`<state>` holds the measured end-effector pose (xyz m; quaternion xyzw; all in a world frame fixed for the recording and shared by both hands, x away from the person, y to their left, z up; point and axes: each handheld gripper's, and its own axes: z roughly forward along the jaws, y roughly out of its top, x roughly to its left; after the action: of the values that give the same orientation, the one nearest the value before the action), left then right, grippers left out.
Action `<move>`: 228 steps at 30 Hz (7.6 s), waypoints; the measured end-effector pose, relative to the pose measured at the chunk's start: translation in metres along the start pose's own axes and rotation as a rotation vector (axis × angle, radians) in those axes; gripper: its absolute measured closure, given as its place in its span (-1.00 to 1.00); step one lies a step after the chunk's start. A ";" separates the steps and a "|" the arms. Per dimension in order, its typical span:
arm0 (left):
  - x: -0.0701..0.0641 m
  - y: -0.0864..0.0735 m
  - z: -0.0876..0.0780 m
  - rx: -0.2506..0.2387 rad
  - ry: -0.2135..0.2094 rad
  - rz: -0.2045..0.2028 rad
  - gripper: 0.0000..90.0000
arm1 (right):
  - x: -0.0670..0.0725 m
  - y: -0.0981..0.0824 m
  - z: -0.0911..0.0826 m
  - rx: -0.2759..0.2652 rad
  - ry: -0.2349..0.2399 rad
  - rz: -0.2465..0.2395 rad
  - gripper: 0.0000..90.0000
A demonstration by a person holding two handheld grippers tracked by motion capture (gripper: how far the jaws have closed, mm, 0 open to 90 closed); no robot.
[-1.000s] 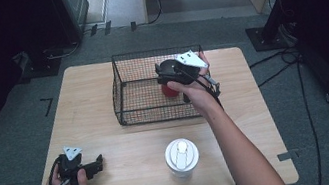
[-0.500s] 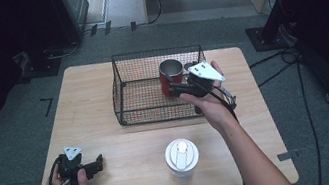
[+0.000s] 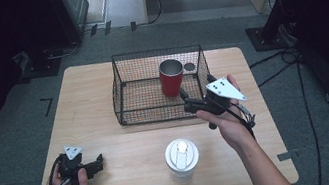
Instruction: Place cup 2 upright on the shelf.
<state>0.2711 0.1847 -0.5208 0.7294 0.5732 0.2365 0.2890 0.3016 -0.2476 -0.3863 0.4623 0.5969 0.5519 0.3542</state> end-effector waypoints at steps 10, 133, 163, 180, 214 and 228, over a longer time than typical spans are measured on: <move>0.000 0.000 0.000 0.000 0.000 0.001 -1.00 | -0.009 -0.013 -0.029 0.007 -0.011 0.012 -1.00; 0.000 0.000 0.000 0.000 0.000 0.001 -1.00 | 0.094 -0.107 -0.093 0.124 0.288 -0.032 -0.68; 0.000 0.001 0.001 0.000 -0.001 0.001 -1.00 | 0.116 -0.068 -0.063 0.044 0.286 -0.038 -0.65; 0.000 0.001 0.001 0.001 -0.001 -0.001 -1.00 | 0.132 -0.035 -0.039 -0.004 0.287 -0.076 -0.66; 0.000 0.001 0.001 -0.001 0.000 -0.002 -1.00 | 0.142 0.019 0.015 -0.110 0.242 -0.106 -0.66; 0.000 0.001 0.001 0.002 0.000 -0.001 -1.00 | 0.141 0.040 0.039 -0.162 0.194 -0.062 -0.66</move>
<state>0.2728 0.1844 -0.5206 0.7295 0.5737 0.2357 0.2884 0.2992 -0.1036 -0.3400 0.3577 0.5959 0.6292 0.3480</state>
